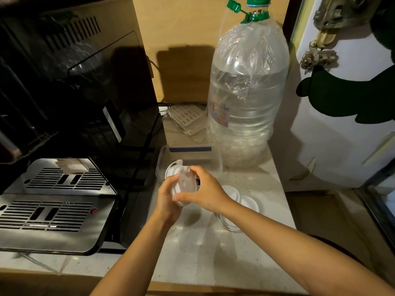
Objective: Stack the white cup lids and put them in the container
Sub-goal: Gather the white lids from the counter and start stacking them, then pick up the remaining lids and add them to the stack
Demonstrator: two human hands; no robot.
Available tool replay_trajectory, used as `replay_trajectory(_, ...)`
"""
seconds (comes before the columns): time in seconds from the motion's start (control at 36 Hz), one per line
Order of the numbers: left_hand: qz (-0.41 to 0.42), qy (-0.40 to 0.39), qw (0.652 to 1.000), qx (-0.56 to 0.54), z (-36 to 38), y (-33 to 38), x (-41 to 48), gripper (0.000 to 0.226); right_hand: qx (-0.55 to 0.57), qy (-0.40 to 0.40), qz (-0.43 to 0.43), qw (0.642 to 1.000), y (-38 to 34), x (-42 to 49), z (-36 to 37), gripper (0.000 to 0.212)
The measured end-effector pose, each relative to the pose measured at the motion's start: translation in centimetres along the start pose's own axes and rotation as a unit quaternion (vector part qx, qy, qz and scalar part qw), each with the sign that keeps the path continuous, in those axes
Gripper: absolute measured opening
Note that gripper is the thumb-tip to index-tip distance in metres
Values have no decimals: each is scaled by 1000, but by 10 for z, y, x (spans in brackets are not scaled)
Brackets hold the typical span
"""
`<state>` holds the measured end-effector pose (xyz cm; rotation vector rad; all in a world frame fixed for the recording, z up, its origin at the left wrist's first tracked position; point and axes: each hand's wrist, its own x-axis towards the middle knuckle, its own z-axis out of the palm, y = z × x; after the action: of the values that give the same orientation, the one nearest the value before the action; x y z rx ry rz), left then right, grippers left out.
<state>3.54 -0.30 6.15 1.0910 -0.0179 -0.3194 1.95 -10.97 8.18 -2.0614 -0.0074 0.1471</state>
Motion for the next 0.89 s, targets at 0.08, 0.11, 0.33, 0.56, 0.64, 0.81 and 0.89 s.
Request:
replay_trajectory(0.08,-9,7,1000,-8,-2,1,0,22,-10,-47,0,999,8,5,-7,85)
replay_trajectory(0.11,-14,9,1000,-10,-3,2,0,25,-21,-62,2,998,11,7,-11,89)
replay_trajectory(0.33,-35,58,998,-5,-5,2,-2,26,-168,-72,74,980,58,15,-56,87)
replay_trajectory(0.56,-50,91,995,14,-4,-2,-2,15,-321,-94,116,935,88,14,-50,84)
replay_trajectory(0.64,-53,99,994,10,-3,-2,-3,16,-345,-104,101,927,88,15,-42,89)
replay_trajectory(0.81,-56,102,993,27,-6,-5,-2,13,-374,-111,98,916,85,19,-33,86)
replay_trajectory(0.89,-56,103,992,34,-8,-7,-2,12,-371,-104,99,918,84,18,-32,86)
